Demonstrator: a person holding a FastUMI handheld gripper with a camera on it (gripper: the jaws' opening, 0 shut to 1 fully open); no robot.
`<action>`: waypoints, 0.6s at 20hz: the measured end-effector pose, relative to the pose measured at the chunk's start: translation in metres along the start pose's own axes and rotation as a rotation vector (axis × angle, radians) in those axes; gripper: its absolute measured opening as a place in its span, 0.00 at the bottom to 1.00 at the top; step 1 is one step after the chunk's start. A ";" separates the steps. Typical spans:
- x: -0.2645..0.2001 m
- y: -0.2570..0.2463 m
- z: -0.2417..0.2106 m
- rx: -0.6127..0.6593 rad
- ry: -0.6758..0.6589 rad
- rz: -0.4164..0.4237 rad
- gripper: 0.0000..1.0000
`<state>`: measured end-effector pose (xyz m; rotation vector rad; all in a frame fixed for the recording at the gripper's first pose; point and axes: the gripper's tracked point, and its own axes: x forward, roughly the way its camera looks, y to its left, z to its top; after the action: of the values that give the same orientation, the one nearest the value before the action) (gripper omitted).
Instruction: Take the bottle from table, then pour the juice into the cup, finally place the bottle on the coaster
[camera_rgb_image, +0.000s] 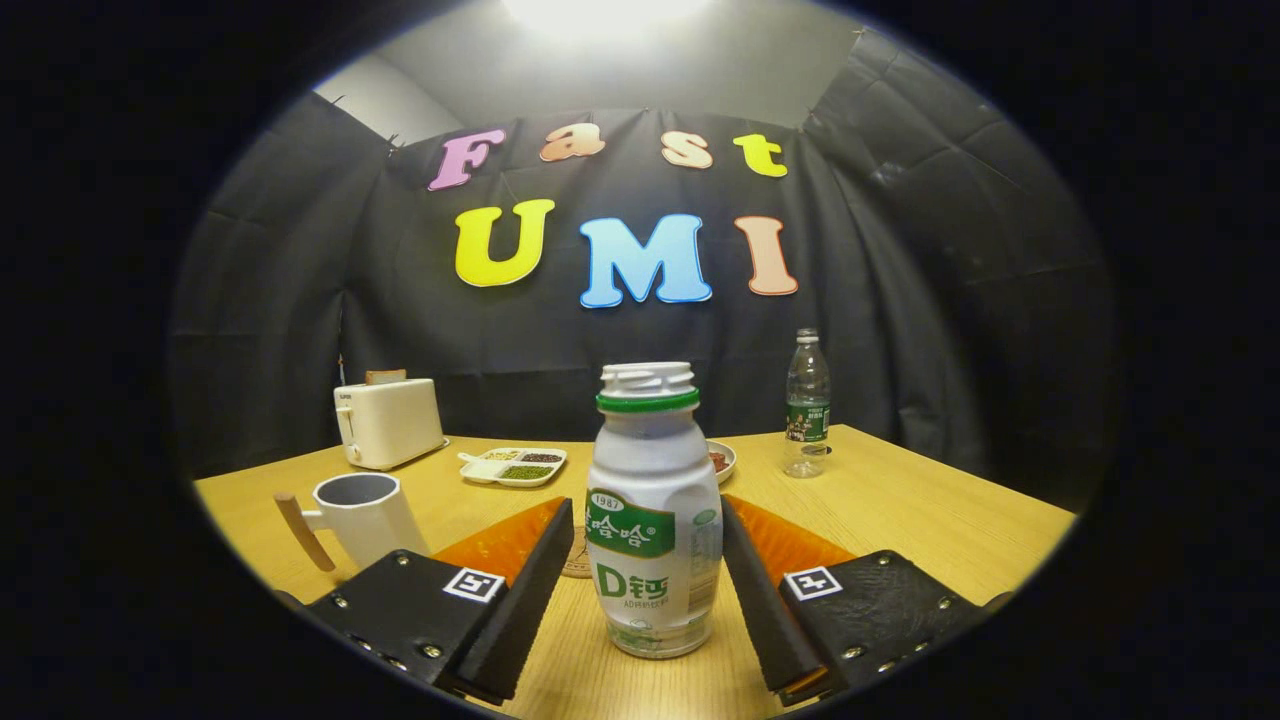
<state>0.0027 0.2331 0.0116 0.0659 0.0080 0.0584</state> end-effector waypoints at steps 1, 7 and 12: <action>0.002 0.000 -0.003 0.010 0.006 -0.001 0.87; 0.008 -0.001 -0.004 -0.008 0.000 0.001 0.73; 0.007 0.002 -0.003 -0.033 -0.008 0.021 0.67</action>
<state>0.0099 0.2354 0.0084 0.0327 -0.0014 0.0790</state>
